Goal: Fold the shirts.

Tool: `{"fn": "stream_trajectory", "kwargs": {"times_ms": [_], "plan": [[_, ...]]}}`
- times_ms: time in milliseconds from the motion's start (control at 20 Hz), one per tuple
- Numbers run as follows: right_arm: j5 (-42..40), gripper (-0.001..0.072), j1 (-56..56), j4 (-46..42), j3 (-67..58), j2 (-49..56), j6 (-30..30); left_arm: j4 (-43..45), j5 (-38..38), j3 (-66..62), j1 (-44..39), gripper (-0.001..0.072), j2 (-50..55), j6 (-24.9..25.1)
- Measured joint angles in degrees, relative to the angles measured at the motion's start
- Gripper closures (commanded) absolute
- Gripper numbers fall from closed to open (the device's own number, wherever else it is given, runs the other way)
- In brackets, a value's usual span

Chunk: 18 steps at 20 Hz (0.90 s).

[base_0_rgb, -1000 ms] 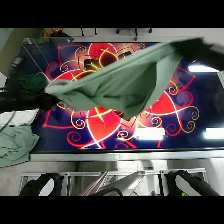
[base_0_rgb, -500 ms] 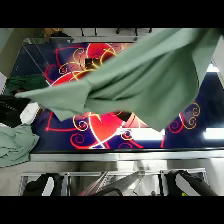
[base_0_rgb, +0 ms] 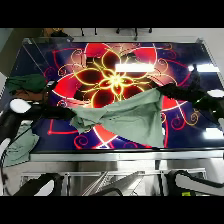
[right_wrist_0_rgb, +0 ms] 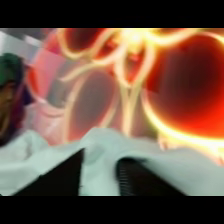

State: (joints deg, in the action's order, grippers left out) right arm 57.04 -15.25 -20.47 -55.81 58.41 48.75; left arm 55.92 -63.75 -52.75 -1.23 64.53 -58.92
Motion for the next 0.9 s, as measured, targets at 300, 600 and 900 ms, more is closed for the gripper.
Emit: {"fn": "stream_trajectory", "kwargs": {"times_ms": [300, 600, 900], "plan": [[4.7, 0.0209, -7.9, -3.8, -3.8, 5.2, -0.3, 0.0, -9.4, -14.2, 4.8, 0.0048, 17.7, -7.0], [13.0, 0.0210, -18.7, -18.8, 1.4, -3.5, 8.7, 0.0, -13.4, -2.1, 10.1, 0.0047, 13.7, -10.1], [12.9, 0.0208, -20.8, -23.9, 18.4, -10.6, 13.2, -1.4, -0.1, 17.0, 2.8, 0.0047, 6.6, -11.0]]}}
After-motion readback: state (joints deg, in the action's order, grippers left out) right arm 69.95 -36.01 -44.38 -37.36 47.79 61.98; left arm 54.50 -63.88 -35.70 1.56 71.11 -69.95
